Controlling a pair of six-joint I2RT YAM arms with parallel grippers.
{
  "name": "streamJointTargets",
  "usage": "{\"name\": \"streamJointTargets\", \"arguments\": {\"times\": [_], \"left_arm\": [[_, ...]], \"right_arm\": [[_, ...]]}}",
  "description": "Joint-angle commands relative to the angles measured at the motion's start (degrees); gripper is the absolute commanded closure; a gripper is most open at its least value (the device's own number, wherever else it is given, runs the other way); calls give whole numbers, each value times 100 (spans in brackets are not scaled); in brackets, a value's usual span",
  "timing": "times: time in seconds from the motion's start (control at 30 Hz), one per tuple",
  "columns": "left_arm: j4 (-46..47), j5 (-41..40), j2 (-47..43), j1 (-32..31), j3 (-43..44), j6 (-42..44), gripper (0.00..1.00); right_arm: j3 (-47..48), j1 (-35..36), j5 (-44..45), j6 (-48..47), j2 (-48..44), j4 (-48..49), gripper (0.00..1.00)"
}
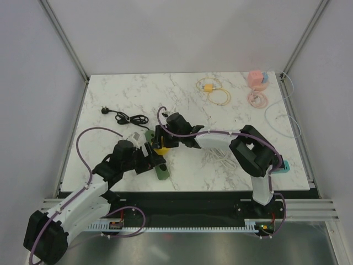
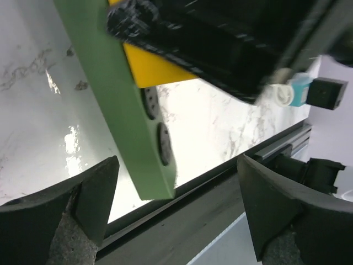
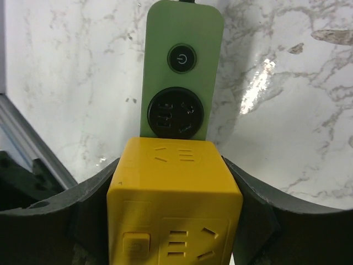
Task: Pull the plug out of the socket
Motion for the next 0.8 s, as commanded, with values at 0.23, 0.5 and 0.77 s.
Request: {"name": "streamJointTargets", "arguments": {"times": [0.23, 0.5, 0.77], "left_arm": [[-1291, -1206, -1400, -10, 629, -71, 7], [-1320, -1964, -1393, 17, 682, -432, 13], [-845, -1307, -452, 849, 692, -502, 0]], "right_arm": [[393, 122, 616, -1365, -393, -730, 100], [112, 122, 283, -1910, -692, -730, 100], [-81, 113, -385, -2069, -737, -545, 100]]}}
